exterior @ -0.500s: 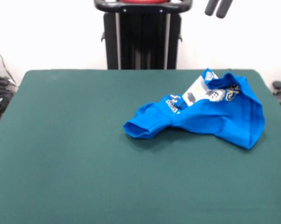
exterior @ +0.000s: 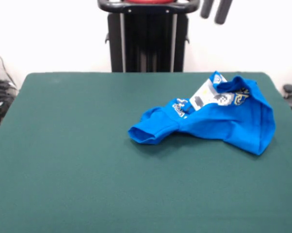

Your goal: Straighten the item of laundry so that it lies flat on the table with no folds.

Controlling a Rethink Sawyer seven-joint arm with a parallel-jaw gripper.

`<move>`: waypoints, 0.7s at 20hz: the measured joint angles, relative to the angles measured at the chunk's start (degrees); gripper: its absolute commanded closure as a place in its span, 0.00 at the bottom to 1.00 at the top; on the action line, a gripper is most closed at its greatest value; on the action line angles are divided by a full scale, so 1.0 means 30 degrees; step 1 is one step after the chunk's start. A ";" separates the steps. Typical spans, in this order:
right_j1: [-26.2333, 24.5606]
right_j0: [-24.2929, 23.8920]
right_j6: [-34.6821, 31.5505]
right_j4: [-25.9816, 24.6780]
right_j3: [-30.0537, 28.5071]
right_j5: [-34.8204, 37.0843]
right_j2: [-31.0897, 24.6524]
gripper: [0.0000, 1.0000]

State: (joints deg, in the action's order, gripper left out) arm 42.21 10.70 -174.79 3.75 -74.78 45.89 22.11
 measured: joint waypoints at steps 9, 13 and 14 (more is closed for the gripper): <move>-0.1234 -0.0692 0.1063 -0.1076 0.1007 -0.0086 -0.1501 0.00; -0.2073 -0.0682 0.1063 -0.1254 0.1760 -0.0512 -0.2109 0.00; -0.2326 -0.0652 0.1063 -0.1286 0.2006 -0.0637 -0.2167 0.00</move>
State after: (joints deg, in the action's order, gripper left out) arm 35.23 8.75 -171.60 -0.11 -68.76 43.98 15.61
